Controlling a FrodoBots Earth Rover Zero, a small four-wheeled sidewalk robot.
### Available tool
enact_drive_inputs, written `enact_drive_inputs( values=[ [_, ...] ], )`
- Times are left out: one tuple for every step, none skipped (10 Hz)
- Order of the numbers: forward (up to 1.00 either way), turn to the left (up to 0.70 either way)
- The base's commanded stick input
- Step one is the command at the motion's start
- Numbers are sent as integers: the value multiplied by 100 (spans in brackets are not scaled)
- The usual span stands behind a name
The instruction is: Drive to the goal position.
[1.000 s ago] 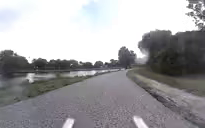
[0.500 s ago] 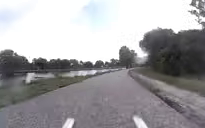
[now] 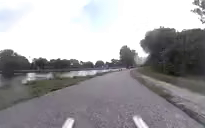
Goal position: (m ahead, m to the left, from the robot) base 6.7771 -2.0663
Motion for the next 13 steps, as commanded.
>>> enact_drive_inputs(
  values=[
    [85,0],
    [85,0],
    [85,0],
    [85,0],
    [85,0],
    [85,0],
    [85,0],
    [85,0],
    [85,0],
    [85,0],
    [85,0],
    [85,-33],
    [85,-34]
  ],
)
